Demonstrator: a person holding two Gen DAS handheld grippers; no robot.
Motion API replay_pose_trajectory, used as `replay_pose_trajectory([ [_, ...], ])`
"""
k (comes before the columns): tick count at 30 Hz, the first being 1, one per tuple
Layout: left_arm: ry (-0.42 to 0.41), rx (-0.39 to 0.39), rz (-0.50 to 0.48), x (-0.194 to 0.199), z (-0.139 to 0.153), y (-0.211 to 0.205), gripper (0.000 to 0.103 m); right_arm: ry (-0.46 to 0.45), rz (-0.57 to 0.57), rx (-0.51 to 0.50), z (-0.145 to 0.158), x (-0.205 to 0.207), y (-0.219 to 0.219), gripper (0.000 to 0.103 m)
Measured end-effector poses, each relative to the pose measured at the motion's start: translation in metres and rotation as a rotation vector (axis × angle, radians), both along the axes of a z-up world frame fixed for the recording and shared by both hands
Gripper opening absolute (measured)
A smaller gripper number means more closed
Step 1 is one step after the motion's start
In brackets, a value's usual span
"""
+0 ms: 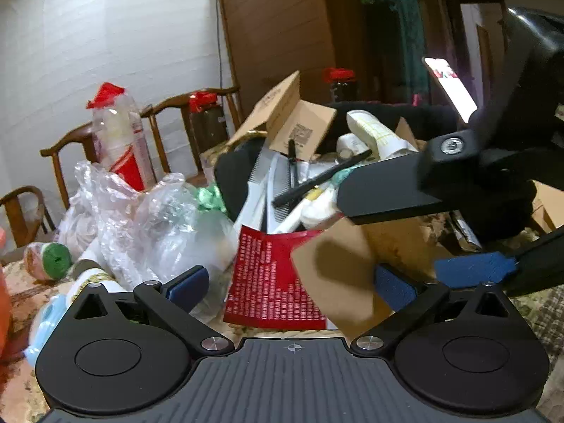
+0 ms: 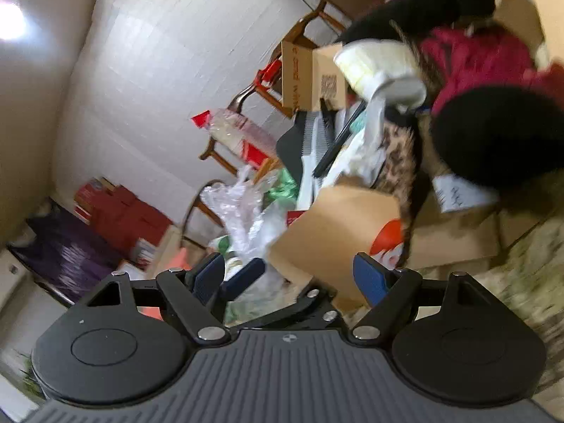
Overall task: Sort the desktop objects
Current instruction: 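Grasp the brown cardboard sheet with red logo using the right tool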
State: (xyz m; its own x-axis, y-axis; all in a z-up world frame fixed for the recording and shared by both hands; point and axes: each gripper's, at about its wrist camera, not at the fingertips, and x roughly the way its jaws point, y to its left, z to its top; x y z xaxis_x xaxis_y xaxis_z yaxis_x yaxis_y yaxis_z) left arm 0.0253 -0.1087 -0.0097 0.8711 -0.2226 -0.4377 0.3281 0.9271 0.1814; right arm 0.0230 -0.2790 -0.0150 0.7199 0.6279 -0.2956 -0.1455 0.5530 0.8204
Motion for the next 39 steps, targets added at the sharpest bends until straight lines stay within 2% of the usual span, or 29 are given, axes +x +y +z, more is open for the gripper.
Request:
replay_pose_trajectory([
  [6,-0.006,0.007,0.029,0.009,0.002,0.011,0.103,-0.005,0.065,0.036,-0.003,0.011,0.013,0.084],
  [8,-0.003,0.001,0.043,0.015,0.001,0.012,0.092,-0.007,0.074,0.046,-0.004,0.011,0.014,0.084],
  [9,0.009,0.011,0.049,0.018,0.0,0.01,0.068,-0.011,0.072,0.048,-0.003,0.01,0.014,0.084],
  [10,0.027,0.03,0.064,0.022,-0.002,0.008,0.034,-0.016,0.07,0.048,-0.003,0.009,0.013,0.084],
  [12,0.067,0.051,0.086,0.029,-0.005,0.007,0.005,-0.022,0.046,0.022,0.001,0.006,0.009,0.086],
  [15,0.047,0.043,0.11,0.027,-0.004,0.014,0.0,-0.047,-0.028,-0.084,0.013,-0.003,0.002,0.089],
  [19,0.033,0.022,0.118,0.026,0.0,0.023,0.0,-0.066,-0.132,-0.22,0.025,-0.011,-0.009,0.089],
  [22,0.012,-0.008,0.127,0.022,0.005,0.03,0.0,-0.044,-0.17,-0.217,0.023,-0.011,-0.013,0.085],
  [24,-0.013,-0.021,0.131,0.02,0.011,0.036,0.0,-0.051,-0.164,-0.231,0.018,-0.008,-0.01,0.065],
  [26,-0.027,-0.032,0.135,0.018,0.017,0.042,0.0,-0.038,-0.167,-0.28,0.014,0.0,-0.002,0.054],
  [28,-0.018,-0.041,0.132,0.019,0.021,0.049,0.0,-0.024,-0.17,-0.313,0.007,0.006,0.005,0.052],
  [29,-0.005,-0.037,0.112,0.018,0.021,0.051,0.016,-0.018,-0.166,-0.309,0.004,0.008,0.005,0.052],
  [30,0.009,-0.039,0.09,0.017,0.02,0.052,0.027,-0.015,-0.164,-0.301,0.001,0.007,0.004,0.052],
  [31,0.012,-0.04,0.083,0.017,0.02,0.052,0.051,-0.018,-0.164,-0.298,0.0,0.006,0.003,0.053],
  [32,0.0,-0.038,0.088,0.016,0.019,0.05,0.064,-0.021,-0.167,-0.309,-0.002,0.007,0.005,0.053],
  [33,-0.022,-0.036,0.093,0.016,0.018,0.048,0.083,-0.018,-0.164,-0.325,-0.003,0.008,0.007,0.053],
  [34,-0.048,-0.024,0.1,0.015,0.018,0.044,0.089,-0.015,-0.155,-0.334,-0.004,0.01,0.009,0.053],
  [36,-0.079,0.015,0.082,0.017,0.018,0.033,0.089,-0.015,-0.113,-0.334,-0.008,0.009,0.011,0.053],
  [39,-0.074,0.052,0.05,0.023,0.016,0.02,0.089,-0.031,-0.09,-0.373,-0.008,0.007,0.018,0.053],
])
